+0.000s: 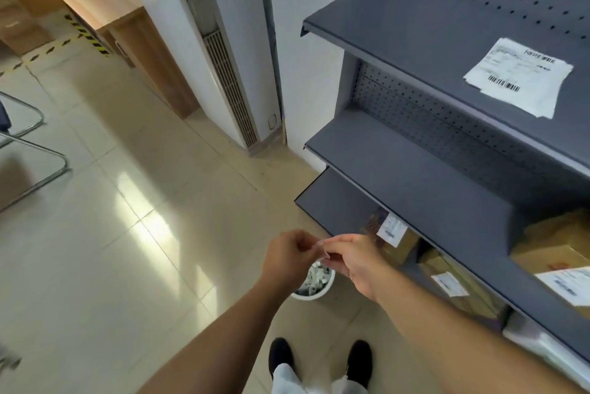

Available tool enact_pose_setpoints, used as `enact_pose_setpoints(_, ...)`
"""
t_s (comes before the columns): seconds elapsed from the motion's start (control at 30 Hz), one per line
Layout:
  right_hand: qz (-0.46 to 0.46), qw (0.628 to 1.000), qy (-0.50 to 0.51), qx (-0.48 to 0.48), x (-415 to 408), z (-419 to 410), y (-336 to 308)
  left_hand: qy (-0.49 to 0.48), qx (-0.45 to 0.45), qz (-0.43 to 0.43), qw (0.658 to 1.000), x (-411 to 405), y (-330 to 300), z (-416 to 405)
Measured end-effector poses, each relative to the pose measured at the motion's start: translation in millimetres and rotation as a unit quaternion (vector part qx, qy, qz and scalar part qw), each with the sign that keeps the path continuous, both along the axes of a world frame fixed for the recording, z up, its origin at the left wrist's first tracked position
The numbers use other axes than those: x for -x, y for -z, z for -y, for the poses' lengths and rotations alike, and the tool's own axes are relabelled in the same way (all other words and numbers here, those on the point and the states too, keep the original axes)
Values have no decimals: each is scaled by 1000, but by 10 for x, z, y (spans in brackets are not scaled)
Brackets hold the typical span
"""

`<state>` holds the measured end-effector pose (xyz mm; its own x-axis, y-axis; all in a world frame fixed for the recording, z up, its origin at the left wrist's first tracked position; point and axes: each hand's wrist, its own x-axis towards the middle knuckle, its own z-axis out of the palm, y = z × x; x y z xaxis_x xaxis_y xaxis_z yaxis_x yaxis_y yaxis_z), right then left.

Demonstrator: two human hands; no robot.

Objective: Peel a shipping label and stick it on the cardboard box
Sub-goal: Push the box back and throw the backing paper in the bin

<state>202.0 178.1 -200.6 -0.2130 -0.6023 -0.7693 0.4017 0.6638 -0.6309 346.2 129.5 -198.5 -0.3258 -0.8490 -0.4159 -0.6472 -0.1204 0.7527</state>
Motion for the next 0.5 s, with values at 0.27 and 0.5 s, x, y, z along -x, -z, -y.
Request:
enact_pose_setpoints(0.27,-164,979,-121,-22,-31,93,803,-35,-26,79,996,-128,860,157)
enact_pose_setpoints(0.5,-215,971,-93,-56,132,77,1504,-76,-32,117,990,-368,1646,159)
